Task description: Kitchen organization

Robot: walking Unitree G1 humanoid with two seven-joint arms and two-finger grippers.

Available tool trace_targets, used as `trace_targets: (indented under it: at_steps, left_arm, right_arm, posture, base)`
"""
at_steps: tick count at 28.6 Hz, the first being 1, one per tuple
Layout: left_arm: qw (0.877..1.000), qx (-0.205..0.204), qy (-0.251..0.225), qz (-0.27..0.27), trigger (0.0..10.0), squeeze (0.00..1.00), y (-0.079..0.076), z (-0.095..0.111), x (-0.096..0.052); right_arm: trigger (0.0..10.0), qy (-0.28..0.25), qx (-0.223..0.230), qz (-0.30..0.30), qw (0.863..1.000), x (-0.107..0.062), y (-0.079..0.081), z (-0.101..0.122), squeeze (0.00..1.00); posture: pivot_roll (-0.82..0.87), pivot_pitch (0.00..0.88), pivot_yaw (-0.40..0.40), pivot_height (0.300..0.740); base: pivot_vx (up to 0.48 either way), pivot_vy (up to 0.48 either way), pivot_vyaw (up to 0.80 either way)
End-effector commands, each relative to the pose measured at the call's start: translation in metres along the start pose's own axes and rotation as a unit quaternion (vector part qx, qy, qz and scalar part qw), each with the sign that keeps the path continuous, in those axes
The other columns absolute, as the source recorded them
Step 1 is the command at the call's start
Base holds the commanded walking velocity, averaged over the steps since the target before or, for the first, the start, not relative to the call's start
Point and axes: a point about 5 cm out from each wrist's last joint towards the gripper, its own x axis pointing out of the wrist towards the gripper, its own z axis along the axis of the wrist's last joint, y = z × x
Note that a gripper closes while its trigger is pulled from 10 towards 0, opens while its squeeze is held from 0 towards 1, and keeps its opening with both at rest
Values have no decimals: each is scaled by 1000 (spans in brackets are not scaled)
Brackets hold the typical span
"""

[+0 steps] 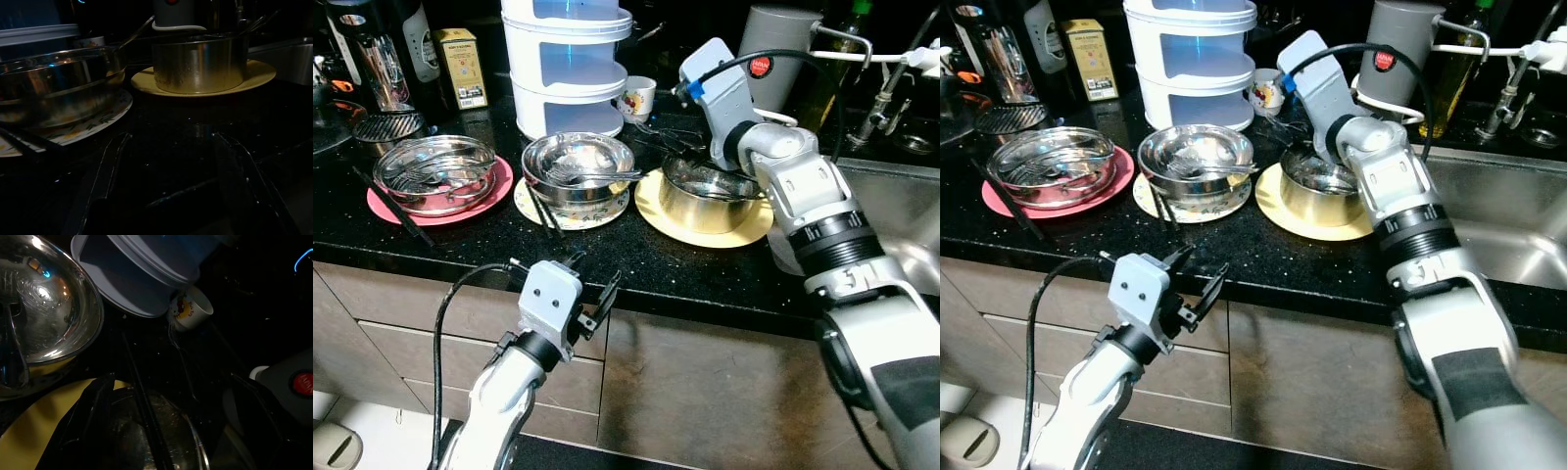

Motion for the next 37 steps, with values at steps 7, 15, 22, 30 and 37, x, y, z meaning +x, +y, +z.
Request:
trace_targets:
  at_steps: [7,15,22,30,37]
  left_arm:
    - [1000,-4,-3,-7,10000,0,-6,2,4]
    - [1000,-8,-4,-6,10000,0,-8,2,5]
    - [1000,-10,-5,-6,10000,0,-9,2,5]
    - [1000,-12,-10,-3,10000,0,-9,6,6]
    - [1000,-16,-20,1,10000,0,-12,15,4]
  right_arm:
    - [10000,108,-118,2,987,11,-3,-4,0]
    - [10000,138,-152,31,978,13,-1,2,0]
    - [10000,159,-169,86,969,15,6,2,0]
    - [10000,177,-161,88,967,20,13,-1,0]
    - [10000,175,-151,63,971,23,16,-4,0]
  posture:
    - [-44,0,-101,740]
    - [-50,0,-107,740]
    - [-56,0,-112,740]
    - [-57,0,-113,740]
    - [-50,23,-124,740]
  base:
    - [0,0,0]
    - [0,0,0]
    - [0,0,0]
    - [0,0,0]
    - [0,0,0]
